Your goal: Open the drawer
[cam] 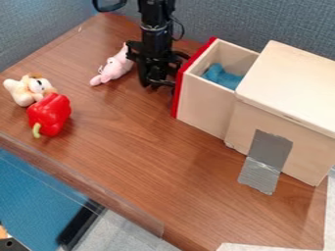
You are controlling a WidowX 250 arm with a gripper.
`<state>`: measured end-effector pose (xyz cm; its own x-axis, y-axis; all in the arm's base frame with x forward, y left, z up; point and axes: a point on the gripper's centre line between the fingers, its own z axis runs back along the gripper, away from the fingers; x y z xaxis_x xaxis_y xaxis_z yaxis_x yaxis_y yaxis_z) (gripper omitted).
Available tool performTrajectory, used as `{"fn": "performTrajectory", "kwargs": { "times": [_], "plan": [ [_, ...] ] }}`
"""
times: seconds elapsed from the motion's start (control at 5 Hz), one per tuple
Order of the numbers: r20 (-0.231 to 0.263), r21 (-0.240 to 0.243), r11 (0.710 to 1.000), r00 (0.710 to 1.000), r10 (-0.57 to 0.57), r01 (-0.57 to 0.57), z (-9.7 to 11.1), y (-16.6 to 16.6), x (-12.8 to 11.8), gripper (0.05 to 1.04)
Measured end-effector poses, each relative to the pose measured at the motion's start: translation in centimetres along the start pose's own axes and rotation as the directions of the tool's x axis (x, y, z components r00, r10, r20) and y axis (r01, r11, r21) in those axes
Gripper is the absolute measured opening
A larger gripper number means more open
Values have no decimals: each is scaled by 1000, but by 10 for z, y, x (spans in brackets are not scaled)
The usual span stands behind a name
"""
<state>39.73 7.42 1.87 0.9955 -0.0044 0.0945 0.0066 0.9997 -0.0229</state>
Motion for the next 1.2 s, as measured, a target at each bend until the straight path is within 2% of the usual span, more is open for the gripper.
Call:
{"fn": "performTrajectory", "kwargs": {
  "times": [0.2, 0.4, 0.6, 0.8, 1.2],
  "plan": [
    [-7, -2, 1000, 1000, 5, -5, 0, 0, -1, 734],
    [17, -5, 1000, 1000, 7, -7, 14, -2, 1, 980],
    [103, -2, 1000, 995, 5, -5, 47, -2, 10, 1001],
    [92, -16, 999, 995, 42, -40, 52, 9, 5, 1000],
    [94, -31, 999, 995, 40, -37, 63, 12, 9, 1000]
  ]
}}
